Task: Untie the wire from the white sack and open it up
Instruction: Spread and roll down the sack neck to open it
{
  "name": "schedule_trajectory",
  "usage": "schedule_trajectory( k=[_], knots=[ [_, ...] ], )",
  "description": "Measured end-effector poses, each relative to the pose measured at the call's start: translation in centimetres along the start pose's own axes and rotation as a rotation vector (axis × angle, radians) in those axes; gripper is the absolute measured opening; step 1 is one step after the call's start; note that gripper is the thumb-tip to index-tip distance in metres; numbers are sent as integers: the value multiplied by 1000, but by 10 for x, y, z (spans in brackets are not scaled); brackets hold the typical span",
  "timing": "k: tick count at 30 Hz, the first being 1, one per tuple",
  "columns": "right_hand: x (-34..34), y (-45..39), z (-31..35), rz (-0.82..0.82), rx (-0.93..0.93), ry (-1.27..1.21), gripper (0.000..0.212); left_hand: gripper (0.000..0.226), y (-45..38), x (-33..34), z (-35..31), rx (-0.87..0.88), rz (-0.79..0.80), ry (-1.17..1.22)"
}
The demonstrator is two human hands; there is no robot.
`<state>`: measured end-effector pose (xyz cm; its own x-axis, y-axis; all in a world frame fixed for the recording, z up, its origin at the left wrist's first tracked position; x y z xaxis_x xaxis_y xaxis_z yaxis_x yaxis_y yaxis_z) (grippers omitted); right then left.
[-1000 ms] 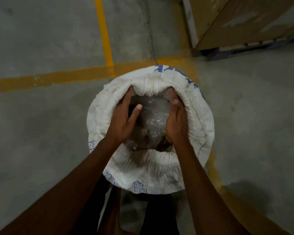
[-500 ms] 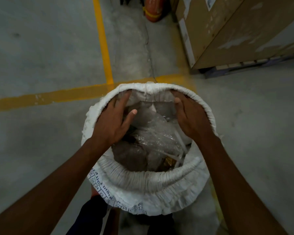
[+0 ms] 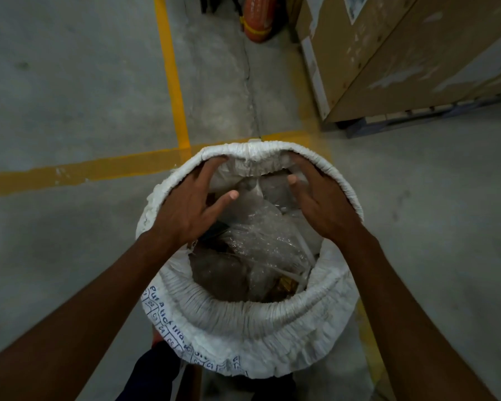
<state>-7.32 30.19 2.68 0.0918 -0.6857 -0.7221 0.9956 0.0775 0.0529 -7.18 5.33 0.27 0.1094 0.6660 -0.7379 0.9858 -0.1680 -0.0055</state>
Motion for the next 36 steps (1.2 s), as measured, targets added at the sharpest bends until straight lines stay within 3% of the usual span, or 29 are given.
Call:
schedule_trajectory(
  k=[8, 15, 18, 21, 26, 28, 30, 33, 36],
  knots=[
    [4, 11, 3, 68, 42, -30, 62, 71, 9, 4, -1, -4, 72, -23],
    [35, 65, -11, 53, 165, -127, 73, 73, 61, 9, 14, 181, 235, -218],
    [48, 95, -13, 47, 307, -292, 79, 71, 88, 19, 22, 231, 377, -292],
    [57, 122, -14, 86, 278, -241, 76, 61, 114, 27, 30, 316, 583, -310],
    [58, 161, -16, 457, 172, 83, 54, 75, 139, 28, 40, 389, 762, -238],
    [54, 172, -15, 625, 189, 252, 51, 71, 148, 32, 38, 404, 843, -171],
    [50, 179, -16, 725, 223, 300, 54, 73, 158, 36, 30, 373, 928, -95],
    [52, 191, -15, 896, 241, 308, 71, 65, 174, 40, 20, 195, 1005, 37],
    [59, 207, -14, 1062, 202, 356, 76, 74, 191, 44, 11, 98, 1062, 1]
  ],
)
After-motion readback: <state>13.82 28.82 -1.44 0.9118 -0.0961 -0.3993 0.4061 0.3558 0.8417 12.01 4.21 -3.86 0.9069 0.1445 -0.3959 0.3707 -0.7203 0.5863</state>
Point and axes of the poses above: each hand's wrist, its own y-axis away from the middle knuckle, its own x-axis out of the palm, z = x × y, the point moved 5 cm from there along -y, towards the middle knuckle, and after that the axes turned 6 degrees about -z, right-handed, at the moved point
